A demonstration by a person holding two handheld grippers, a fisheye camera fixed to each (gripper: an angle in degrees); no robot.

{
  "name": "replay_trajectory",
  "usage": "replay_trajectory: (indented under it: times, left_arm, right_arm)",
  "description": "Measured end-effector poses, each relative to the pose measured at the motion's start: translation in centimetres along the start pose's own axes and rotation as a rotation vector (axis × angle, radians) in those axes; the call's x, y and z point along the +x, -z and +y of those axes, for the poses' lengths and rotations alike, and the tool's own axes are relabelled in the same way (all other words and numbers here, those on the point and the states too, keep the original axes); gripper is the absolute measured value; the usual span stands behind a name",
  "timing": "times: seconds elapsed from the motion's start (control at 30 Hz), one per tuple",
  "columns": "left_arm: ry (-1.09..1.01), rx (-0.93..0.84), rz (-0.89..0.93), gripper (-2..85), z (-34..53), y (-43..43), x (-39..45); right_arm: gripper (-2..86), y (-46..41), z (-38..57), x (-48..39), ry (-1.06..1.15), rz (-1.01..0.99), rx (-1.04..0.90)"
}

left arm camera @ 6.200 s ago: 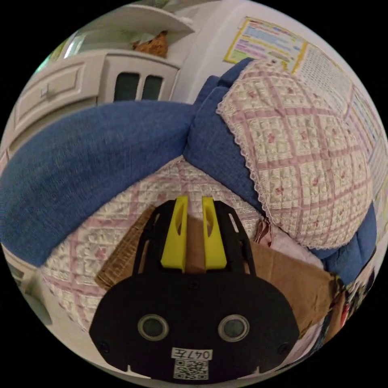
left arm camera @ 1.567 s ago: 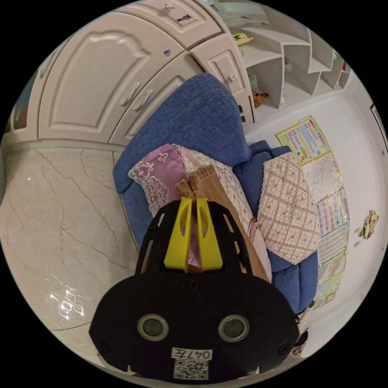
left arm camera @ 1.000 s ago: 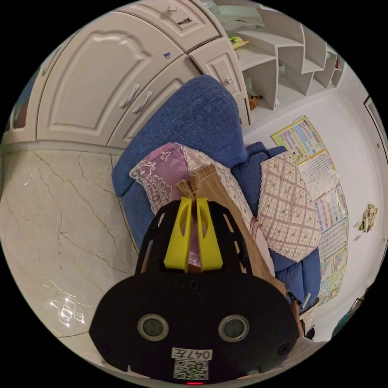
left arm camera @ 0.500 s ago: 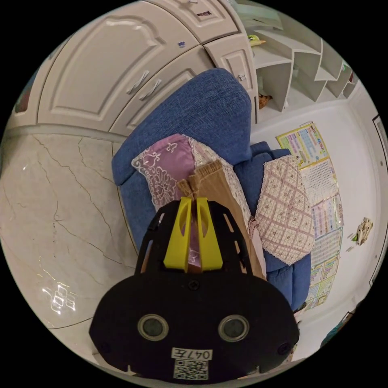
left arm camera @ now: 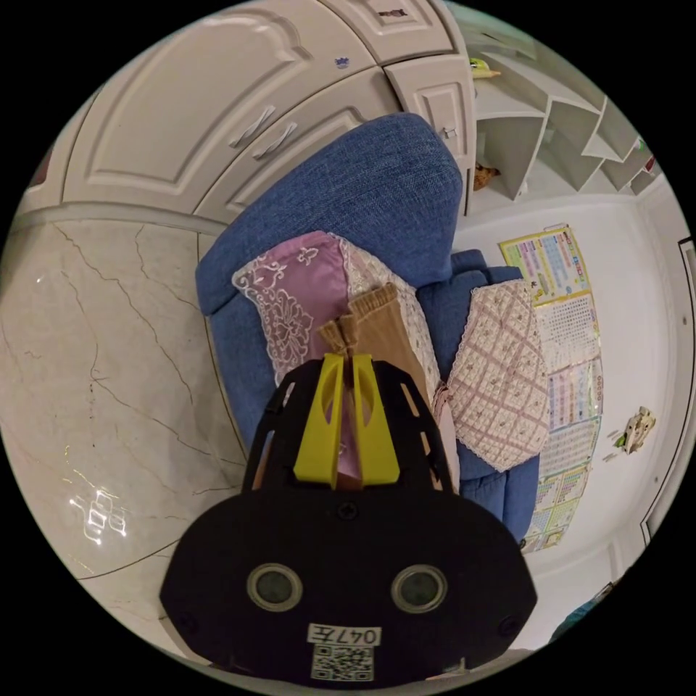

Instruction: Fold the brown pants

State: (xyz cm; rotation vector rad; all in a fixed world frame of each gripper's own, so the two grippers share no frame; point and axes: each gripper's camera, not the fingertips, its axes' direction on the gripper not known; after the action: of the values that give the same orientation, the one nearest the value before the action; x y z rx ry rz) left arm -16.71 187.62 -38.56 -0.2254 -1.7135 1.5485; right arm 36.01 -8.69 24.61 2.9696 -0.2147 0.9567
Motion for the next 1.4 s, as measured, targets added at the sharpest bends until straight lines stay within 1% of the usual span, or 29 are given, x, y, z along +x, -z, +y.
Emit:
replay_trajectory:
  times: [0.03, 0.07, 0.13, 0.2, 0.27, 0.33, 0.37, 0.4, 0.43, 0.47, 0.5, 0.53, 0.57, 0.6, 0.63, 0.67, 0.73, 0.77, 0.8, 0.83, 0.9, 0.93, 1.07, 1.13, 1.17, 1.23, 1.27, 1.3, 1.4]
  left_arm:
    - [-0.009, -0.004, 0.002, -0.8, -0.3, -0.3, -0.7]
    - [-0.016, -0.006, 0.001, -0.8, -0.4, -0.4, -1.0]
    - [-0.047, -0.012, -0.005, -0.8, -0.6, -1.1, -2.4]
    - [-0.06, -0.017, -0.011, -0.8, -0.7, -1.8, -3.7]
    - [-0.062, -0.028, -0.023, -0.8, -0.7, -2.7, -5.4]
    - [-0.039, -0.047, -0.035, -0.8, -0.4, -4.3, -8.3]
    - [-0.03, -0.051, -0.032, -0.8, -0.3, -4.7, -9.1]
    - [-0.011, -0.054, -0.024, -0.8, -0.1, -5.3, -10.7]
    - [-0.001, -0.059, -0.012, -0.8, 0.1, -6.0, -12.3]
    - [0.003, -0.063, -0.008, -0.8, 0.2, -6.3, -13.0]
    - [0.003, -0.071, -0.009, -0.8, 0.4, -7.0, -14.4]
    - [-0.009, -0.075, -0.019, -0.8, 0.8, -7.7, -15.6]
    - [-0.018, -0.074, -0.025, -0.8, 1.0, -8.0, -16.2]
    - [-0.037, -0.07, -0.038, -0.8, 1.6, -8.8, -17.3]
    - [-0.052, -0.063, -0.051, -0.8, 2.3, -9.5, -18.5]
    - [-0.057, -0.059, -0.056, -0.8, 2.6, -9.8, -19.1]
    - [-0.076, -0.04, -0.064, -0.8, 4.2, -11.1, -21.6]
    - [-0.084, -0.034, -0.064, -0.8, 4.6, -11.4, -22.1]
    - [-0.11, -0.021, -0.066, -0.8, 5.6, -11.8, -23.1]
    - [-0.148, -0.009, -0.074, -0.8, 6.6, -12.2, -23.7]
    - [-0.225, 0.009, -0.081, -0.8, 8.2, -12.6, -24.0]
    - [-0.286, 0.017, -0.073, -0.8, 9.3, -12.9, -23.8]
    - [-0.471, 0.004, 0.004, -0.9, 13.8, -14.3, -21.4]
    - [-0.648, -0.044, 0.088, -0.9, 18.3, -16.4, -18.3]
    - [-0.694, -0.064, 0.107, -0.9, 19.7, -17.2, -17.5]
    - [-0.859, -0.147, 0.184, -0.8, 25.9, -20.4, -14.9]
    - [-0.895, -0.166, 0.204, -0.8, 27.7, -21.3, -14.5]
    - [-0.962, -0.202, 0.245, -0.8, 31.4, -23.0, -14.1]
    - [-1.105, -0.319, 0.308, -0.7, 41.7, -28.7, -15.5]
  right_arm:
    - [0.8, 1.9, -0.3, -3.9, 0.113, 0.058, 0.012]
    - [0.5, 3.1, -0.3, -6.2, 0.178, 0.088, 0.027]
    - [0.0, 6.8, 1.4, -15.2, 0.43, 0.218, 0.078]
    - [0.0, 7.7, 2.9, -18.3, 0.487, 0.281, 0.099]
    - [0.3, 5.5, 3.3, -18.1, 0.46, 0.33, 0.03]
    - [2.1, -0.6, 3.8, -15.6, 0.357, 0.345, -0.18]
    - [2.8, -1.2, 4.2, -15.5, 0.348, 0.329, -0.191]
    - [5.3, 0.0, 5.0, -16.1, 0.313, 0.292, -0.137]
    - [8.9, 1.9, 5.7, -17.7, 0.282, 0.306, -0.085]
    - [9.7, 2.8, 6.2, -18.9, 0.27, 0.327, -0.061]
    - [11.2, 4.9, 7.6, -21.8, 0.274, 0.347, -0.005]
    - [8.9, 6.9, 9.6, -25.5, 0.292, 0.316, 0.077]
    - [7.8, 7.6, 10.7, -27.6, 0.314, 0.283, 0.12]
    - [3.7, 8.0, 13.2, -32.8, 0.422, 0.188, 0.173]
    - [1.3, 6.6, 15.2, -38.6, 0.554, 0.093, 0.146]
    - [0.9, 5.4, 16.0, -41.6, 0.608, 0.057, 0.101]
    - [0.0, -1.2, 19.4, -53.2, 0.795, -0.069, -0.132]
    - [-0.1, -3.0, 20.4, -55.9, 0.836, -0.098, -0.185]
    - [-0.4, -6.4, 22.5, -60.8, 0.912, -0.134, -0.278]
    - [-0.4, -9.6, 24.6, -65.0, 0.957, -0.128, -0.351]
    - [-0.5, -12.7, 27.9, -70.1, 1.002, -0.137, -0.428]
    - [-0.6, -13.4, 30.1, -72.7, 1.025, -0.183, -0.447]
    - [-0.5, -13.3, 35.5, -77.2, 1.058, -0.241, -0.44]
    - [-0.6, -13.2, 37.2, -78.0, 1.041, -0.216, -0.444]
    - [-0.6, -13.1, 37.4, -78.0, 1.033, -0.216, -0.443]
    - [-0.8, -12.0, 36.9, -77.5, 0.961, -0.259, -0.422]
    - [-0.9, -11.6, 36.6, -77.2, 0.938, -0.275, -0.413]
    - [-1.1, -10.8, 36.0, -76.7, 0.891, -0.307, -0.394]
    - [-1.2, -9.3, 34.9, -75.0, 0.781, -0.353, -0.339]
